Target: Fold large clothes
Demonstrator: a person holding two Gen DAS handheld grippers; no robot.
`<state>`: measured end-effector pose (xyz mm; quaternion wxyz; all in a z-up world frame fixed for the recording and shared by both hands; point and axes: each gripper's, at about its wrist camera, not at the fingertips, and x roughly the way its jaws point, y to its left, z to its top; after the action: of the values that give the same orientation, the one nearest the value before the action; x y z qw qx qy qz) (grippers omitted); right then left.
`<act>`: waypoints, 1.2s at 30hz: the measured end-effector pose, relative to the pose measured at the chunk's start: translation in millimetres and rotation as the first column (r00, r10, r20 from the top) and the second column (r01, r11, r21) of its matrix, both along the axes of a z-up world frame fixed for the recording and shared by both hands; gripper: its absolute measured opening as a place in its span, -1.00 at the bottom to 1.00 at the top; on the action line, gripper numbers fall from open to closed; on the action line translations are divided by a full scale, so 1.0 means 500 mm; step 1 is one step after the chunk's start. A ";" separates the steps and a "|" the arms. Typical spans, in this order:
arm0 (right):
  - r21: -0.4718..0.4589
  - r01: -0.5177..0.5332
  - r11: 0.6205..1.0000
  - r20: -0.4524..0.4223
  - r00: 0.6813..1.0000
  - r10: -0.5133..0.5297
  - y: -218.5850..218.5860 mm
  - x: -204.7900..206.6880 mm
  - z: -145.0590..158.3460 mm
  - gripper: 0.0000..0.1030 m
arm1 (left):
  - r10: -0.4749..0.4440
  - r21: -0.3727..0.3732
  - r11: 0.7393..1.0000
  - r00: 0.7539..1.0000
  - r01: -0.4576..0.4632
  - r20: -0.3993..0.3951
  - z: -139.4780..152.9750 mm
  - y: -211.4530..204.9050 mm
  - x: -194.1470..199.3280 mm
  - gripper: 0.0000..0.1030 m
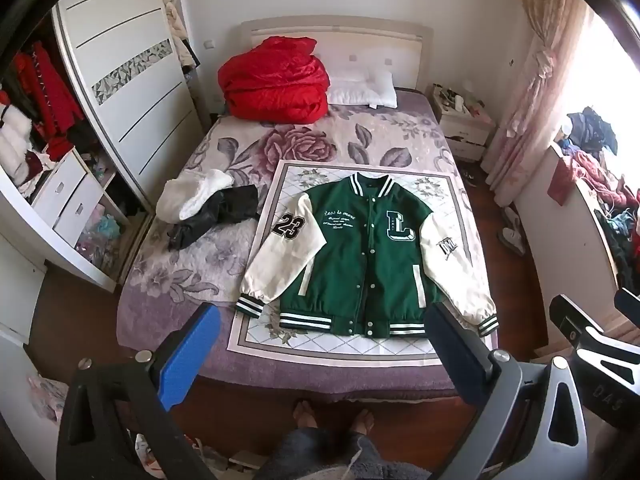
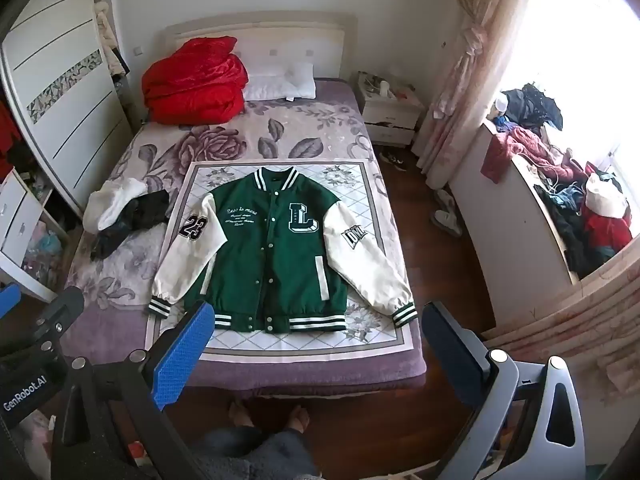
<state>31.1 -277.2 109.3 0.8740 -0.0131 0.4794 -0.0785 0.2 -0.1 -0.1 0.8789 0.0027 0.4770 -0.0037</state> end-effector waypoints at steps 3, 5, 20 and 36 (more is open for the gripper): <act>0.003 0.000 1.000 0.012 1.000 0.000 0.002 -0.001 0.003 1.00 | 0.001 -0.004 1.000 1.000 -0.001 0.006 0.000 0.000 -0.001 1.00; 0.004 0.001 1.000 0.013 1.000 -0.001 0.002 -0.002 0.005 1.00 | 0.000 -0.007 1.000 1.000 0.000 0.005 0.000 0.001 0.000 1.00; -0.009 -0.001 1.000 0.020 1.000 0.001 0.006 -0.003 0.021 1.00 | -0.007 -0.005 1.000 1.000 0.007 0.017 0.024 -0.005 0.013 1.00; -0.011 0.004 1.000 0.027 1.000 -0.003 0.000 0.003 0.052 1.00 | -0.014 -0.009 1.000 0.999 0.014 0.033 0.046 -0.022 0.019 1.00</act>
<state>32.5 -277.2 135.5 0.8800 -0.0161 0.4674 -0.0829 9.7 -11.1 22.6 0.8865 0.0020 0.4625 -0.0123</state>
